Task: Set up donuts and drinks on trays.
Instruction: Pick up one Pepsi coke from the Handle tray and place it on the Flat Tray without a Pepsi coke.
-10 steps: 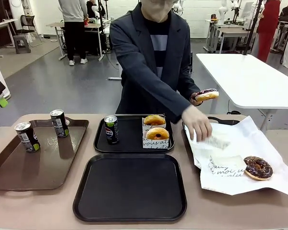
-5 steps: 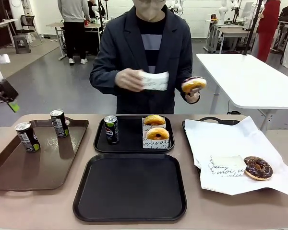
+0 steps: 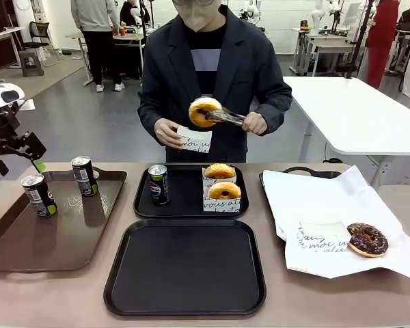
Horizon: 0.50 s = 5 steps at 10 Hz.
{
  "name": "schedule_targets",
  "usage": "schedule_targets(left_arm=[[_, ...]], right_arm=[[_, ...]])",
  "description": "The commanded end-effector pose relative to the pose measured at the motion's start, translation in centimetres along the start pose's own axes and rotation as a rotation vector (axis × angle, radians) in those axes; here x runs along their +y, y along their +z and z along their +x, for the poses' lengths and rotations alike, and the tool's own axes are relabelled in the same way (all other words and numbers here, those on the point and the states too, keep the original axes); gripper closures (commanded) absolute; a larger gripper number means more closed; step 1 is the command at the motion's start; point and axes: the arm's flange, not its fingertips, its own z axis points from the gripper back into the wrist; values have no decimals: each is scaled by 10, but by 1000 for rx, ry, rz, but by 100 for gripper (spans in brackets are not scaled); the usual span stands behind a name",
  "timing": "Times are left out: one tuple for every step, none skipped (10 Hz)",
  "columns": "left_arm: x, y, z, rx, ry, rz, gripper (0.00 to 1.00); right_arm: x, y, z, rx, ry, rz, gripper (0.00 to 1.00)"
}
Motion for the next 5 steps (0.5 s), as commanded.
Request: schedule_targets(left_arm=[[-3, -7, -10, -1, 5, 39, 0], [-4, -11, -16, -10, -4, 51, 0], [-4, -13, -18, -14, -8, 64, 0], [-2, -17, -21, -19, -3, 69, 0], [-1, -21, -23, -9, 0, 72, 0]], right_arm=[[-1, -1, 1, -14, 17, 22, 0], [-1, -1, 1, -14, 17, 22, 0], [-1, -1, 1, -14, 17, 22, 0], [-1, -1, 1, -14, 17, 22, 0], [-1, -1, 1, -14, 17, 22, 0]])
